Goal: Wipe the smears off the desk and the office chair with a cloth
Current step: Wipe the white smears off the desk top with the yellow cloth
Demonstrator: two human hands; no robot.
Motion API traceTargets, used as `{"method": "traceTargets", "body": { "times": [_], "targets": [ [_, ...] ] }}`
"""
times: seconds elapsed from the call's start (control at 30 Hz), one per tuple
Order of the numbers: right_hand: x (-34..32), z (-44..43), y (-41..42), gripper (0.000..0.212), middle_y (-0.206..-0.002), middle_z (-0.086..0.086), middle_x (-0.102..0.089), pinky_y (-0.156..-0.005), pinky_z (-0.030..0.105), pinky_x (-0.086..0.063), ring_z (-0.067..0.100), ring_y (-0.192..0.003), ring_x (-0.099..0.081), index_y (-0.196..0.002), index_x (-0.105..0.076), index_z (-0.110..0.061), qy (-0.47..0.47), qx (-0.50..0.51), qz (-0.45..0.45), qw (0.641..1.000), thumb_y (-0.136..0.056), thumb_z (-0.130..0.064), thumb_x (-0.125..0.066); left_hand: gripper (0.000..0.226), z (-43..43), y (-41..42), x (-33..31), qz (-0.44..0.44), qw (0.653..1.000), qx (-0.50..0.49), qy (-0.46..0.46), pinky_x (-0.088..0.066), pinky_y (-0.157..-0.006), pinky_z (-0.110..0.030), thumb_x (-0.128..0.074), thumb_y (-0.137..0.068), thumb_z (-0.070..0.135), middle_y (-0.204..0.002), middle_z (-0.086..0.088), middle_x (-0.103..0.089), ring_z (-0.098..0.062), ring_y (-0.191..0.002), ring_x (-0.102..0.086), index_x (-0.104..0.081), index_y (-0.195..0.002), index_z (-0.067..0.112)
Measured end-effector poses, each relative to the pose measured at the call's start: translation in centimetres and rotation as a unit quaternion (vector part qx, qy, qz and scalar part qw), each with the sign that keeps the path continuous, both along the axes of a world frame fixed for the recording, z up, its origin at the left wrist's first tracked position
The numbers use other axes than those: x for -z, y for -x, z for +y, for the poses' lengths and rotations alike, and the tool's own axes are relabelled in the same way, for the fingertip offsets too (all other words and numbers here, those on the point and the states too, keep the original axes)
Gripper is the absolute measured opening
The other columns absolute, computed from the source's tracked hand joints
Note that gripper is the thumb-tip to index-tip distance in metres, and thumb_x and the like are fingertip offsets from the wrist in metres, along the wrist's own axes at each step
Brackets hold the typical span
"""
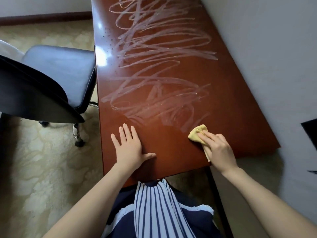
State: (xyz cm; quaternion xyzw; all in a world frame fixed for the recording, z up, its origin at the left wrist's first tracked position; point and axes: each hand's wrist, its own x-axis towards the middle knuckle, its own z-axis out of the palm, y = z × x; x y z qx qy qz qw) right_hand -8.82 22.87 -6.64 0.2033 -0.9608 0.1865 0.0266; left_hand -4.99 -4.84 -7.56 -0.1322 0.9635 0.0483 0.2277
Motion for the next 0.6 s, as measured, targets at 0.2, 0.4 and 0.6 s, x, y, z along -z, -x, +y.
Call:
{"method": "traceTargets", "body": {
  "times": [0.2, 0.4, 0.6],
  "targets": [
    [0.7, 1.1, 5.3, 0.033, -0.121, 0.014, -0.063, -0.089, 0.038, -0.043, 0.038, -0.101, -0.054, -0.120, -0.065, -0.006, -0.005, 0.148, -0.019, 0.989, -0.087, -0.003, -0.062, 0.132, 0.4, 0.2, 0.4, 0.002, 0.999, 0.015, 0.034, -0.003, -0.113, -0.058, -0.047, -0.064, 0.086, -0.156, -0.026, 0.005, -0.039, -0.145, 0.004, 0.007, -0.148, -0.001],
    [1.2, -3.8, 7.6, 0.034, -0.128, 0.007, -0.059, -0.088, 0.031, -0.038, 0.030, -0.106, -0.049, -0.126, -0.061, -0.014, 0.015, 0.222, -0.036, 0.974, -0.092, -0.013, -0.058, 0.133, 0.6, 0.4, 0.2, -0.006, 0.998, 0.025, 0.057, -0.006, -0.114, -0.056, -0.046, -0.064, 0.086, -0.156, -0.028, 0.003, -0.041, -0.145, 0.000, 0.006, -0.148, -0.003],
    [0.9, -9.2, 2.7, 0.033, -0.119, 0.008, -0.065, -0.082, 0.043, -0.048, 0.033, -0.094, -0.053, -0.118, -0.067, -0.015, 0.056, 0.071, -0.049, 0.995, -0.086, -0.005, -0.062, 0.133, 0.7, 0.6, 0.1, -0.014, 0.997, 0.030, 0.072, -0.007, -0.114, -0.056, -0.047, -0.064, 0.086, -0.155, -0.029, 0.001, -0.041, -0.145, -0.002, 0.004, -0.148, -0.003]
  ]
}}
